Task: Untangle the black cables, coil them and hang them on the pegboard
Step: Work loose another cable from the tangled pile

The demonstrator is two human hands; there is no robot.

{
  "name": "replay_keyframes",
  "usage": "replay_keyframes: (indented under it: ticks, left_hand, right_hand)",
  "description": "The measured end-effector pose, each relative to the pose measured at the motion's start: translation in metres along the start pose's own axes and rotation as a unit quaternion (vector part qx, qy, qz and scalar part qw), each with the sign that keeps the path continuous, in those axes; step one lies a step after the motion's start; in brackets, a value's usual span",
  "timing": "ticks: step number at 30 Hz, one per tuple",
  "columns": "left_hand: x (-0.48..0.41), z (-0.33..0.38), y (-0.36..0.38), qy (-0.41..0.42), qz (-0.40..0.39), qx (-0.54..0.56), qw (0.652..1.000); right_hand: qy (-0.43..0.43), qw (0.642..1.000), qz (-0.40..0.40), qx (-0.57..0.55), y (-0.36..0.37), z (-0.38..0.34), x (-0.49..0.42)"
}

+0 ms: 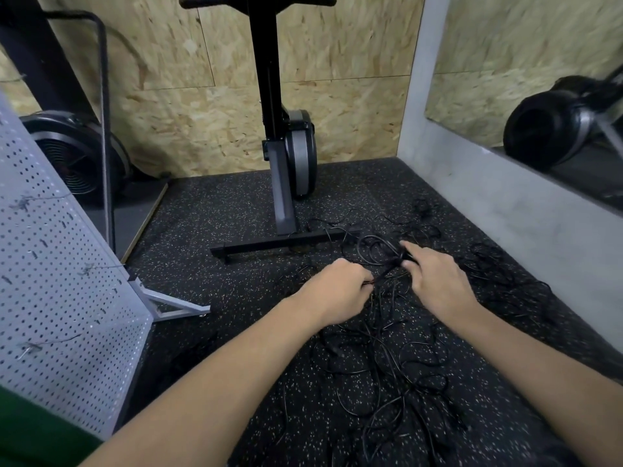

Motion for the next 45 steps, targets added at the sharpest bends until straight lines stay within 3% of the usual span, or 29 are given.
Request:
replay_keyframes:
  ticks: [2, 8, 14, 17, 19, 24, 29, 33, 36, 40, 45]
  left_hand:
    - [0.003, -0.003, -0.004, 0.017, 0.033, -0.030, 0.999]
    - [0.016, -0.023, -0.018, 0.010, 0.168, 0.024, 0.985]
    - [0.018, -0.049, -0.028, -0.088, 0.221, 0.149, 0.960]
    - [0.019, -0.052, -0.028, -0.083, 0.186, 0.159, 0.966]
    - [0.018, -0.053, -0.030, -0.067, 0.169, 0.169, 0.969]
    - [0.017, -0.062, -0.030, -0.055, 0.172, 0.204, 0.962]
    - [0.023, -0.093, -0.017, -0.100, 0.109, 0.241, 0.959]
    - [0.025, -0.094, -0.004, -0.125, 0.105, 0.254, 0.953]
    - [0.021, -0.085, 0.008, -0.136, 0.120, 0.268, 0.946]
    - [0.008, -0.061, 0.019, -0.128, 0.099, 0.180, 0.970]
    - [0.003, -0.024, 0.019, -0.024, 0.039, 0.096, 0.994]
  right_hand:
    - [-0.038, 0.998, -0.039, 0.040, 0.001, -0.002, -0.001]
    - [-0.198, 0.964, -0.177, -0.016, -0.003, -0.006, 0.006]
    - [-0.293, 0.946, -0.137, -0.034, -0.013, -0.028, 0.020]
    - [-0.398, 0.912, -0.099, -0.018, -0.006, -0.030, 0.026]
    - [-0.420, 0.903, -0.082, -0.026, 0.002, -0.026, 0.027]
    - [-0.399, 0.912, -0.051, -0.076, 0.002, -0.023, 0.027]
    - [-0.347, 0.929, -0.035, -0.125, -0.005, -0.019, 0.023]
    - [-0.254, 0.943, -0.037, -0.211, -0.007, -0.016, 0.024]
    - [-0.189, 0.941, 0.005, -0.282, -0.008, -0.029, 0.027]
    - [-0.056, 0.948, 0.056, -0.309, -0.007, -0.031, 0.019]
    - [0.014, 0.972, 0.069, -0.225, -0.001, -0.007, 0.009]
Point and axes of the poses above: each hand's wrist, its own x-axis away from the middle knuckle, its own y-axis out of the palm, z = x × y, the point moved 1 cm from there along -x, towards the middle knuckle, and after that the axes turned 5 degrees about z, right-handed, at the moved point
